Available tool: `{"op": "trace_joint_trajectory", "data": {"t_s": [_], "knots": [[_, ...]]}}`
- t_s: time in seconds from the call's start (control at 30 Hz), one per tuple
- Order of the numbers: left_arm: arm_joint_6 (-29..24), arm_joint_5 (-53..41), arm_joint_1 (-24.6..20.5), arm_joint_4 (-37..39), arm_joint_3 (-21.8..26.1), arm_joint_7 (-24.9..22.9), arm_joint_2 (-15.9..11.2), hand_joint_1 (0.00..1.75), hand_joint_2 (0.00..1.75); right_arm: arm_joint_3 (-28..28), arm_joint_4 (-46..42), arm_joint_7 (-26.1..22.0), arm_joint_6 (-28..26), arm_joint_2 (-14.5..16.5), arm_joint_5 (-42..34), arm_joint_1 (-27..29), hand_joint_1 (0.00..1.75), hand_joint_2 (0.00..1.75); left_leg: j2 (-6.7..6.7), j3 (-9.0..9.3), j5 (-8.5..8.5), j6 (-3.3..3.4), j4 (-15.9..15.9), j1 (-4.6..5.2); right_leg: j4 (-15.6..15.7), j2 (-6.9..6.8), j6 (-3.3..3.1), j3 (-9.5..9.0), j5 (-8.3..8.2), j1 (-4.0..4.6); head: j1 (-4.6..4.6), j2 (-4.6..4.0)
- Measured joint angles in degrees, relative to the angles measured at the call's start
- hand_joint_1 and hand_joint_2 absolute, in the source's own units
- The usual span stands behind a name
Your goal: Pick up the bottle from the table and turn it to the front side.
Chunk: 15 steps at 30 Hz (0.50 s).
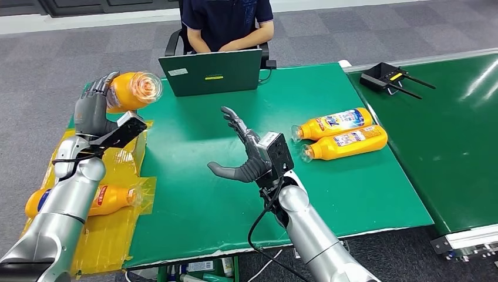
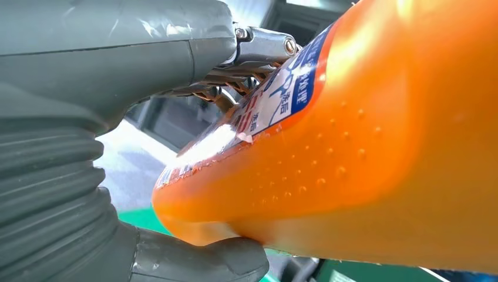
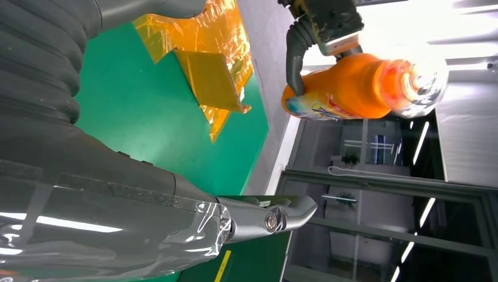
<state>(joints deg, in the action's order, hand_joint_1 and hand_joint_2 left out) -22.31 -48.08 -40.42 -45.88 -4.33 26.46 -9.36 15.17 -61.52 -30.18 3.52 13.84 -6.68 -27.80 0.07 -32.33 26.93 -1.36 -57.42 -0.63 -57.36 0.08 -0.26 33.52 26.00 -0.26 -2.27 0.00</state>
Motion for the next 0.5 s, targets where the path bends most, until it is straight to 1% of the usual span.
{"op": "trace_joint_trajectory", "data": {"t_s": [0.23, 0.5], "knots": [[-4.0, -5.8, -1.4, 2.0, 0.1, -3.3, -1.7, 1.75, 1.75, 0.0, 0.5, 0.0, 0.6, 0.0, 0.3, 0.0, 0.00, 1.75, -0.01, 0.00, -0.03, -0.04, 0.0, 0.00, 0.0, 0.01, -0.01, 0.00, 0.00, 0.00, -0.01, 0.00], [-5.0, -9.3, -2.5, 4.3, 0.2, -4.5, -2.7, 1.75, 1.75, 0.0, 0.6, 0.0, 0.6, 0.0, 0.3, -0.1, 0.00, 1.75, -0.01, 0.00, -0.03, -0.05, 0.0, 0.00, 0.0, 0.01, -0.01, 0.00, -0.01, 0.00, -0.01, -0.01]]}}
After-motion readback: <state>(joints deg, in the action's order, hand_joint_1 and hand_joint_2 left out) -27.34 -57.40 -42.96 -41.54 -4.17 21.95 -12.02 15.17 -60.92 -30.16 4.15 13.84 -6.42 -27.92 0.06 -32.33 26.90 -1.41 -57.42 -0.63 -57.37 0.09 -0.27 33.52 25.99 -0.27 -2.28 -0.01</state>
